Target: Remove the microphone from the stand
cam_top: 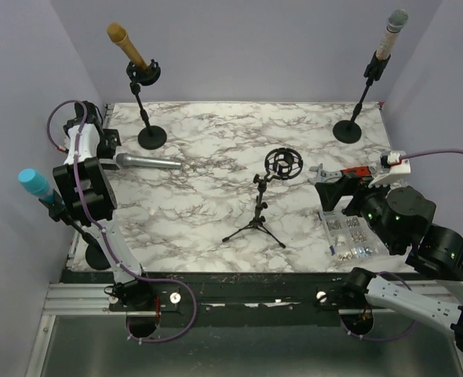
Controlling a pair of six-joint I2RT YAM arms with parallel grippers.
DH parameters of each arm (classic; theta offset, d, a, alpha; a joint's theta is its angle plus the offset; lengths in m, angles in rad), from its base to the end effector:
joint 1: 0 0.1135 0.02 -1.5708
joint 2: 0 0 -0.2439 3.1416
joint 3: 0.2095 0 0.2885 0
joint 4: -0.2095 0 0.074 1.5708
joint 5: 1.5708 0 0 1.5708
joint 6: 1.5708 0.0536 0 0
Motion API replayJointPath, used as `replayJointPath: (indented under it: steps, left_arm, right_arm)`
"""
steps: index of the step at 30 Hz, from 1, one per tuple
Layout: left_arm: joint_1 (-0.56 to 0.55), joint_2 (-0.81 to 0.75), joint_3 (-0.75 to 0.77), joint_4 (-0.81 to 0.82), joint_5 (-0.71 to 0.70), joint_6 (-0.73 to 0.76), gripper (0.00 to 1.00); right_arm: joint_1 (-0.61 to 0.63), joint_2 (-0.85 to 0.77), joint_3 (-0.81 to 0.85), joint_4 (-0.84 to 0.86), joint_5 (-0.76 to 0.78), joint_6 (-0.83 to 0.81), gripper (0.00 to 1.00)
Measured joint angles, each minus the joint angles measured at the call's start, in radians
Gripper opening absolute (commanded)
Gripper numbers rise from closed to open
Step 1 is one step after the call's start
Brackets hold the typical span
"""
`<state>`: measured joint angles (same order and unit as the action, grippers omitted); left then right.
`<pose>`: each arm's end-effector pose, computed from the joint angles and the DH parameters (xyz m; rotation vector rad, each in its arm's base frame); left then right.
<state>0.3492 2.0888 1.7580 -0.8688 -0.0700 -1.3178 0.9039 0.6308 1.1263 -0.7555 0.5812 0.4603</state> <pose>0.4435 0.1655 0.1717 -2.0678 1.8533 -0.1567 0.1206 0.1056 0.4138 0.0076 1.8094 0.4452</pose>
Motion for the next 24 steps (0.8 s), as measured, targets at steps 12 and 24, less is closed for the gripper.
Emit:
replayJointPath:
  steps: [12, 24]
  left_arm:
    - [-0.06, -0.04, 0.192, 0.0, 0.059, 0.049, 0.92]
    - [-0.322, -0.47, -0.076, 0.224, 0.258, 0.042, 0.92]
  right_arm:
    - [0.0, 0.04, -0.006, 0.007, -0.001, 0.003, 0.99]
    - [0.0, 0.055, -0.017, 0.029, -0.003, 0.002, 1.0]
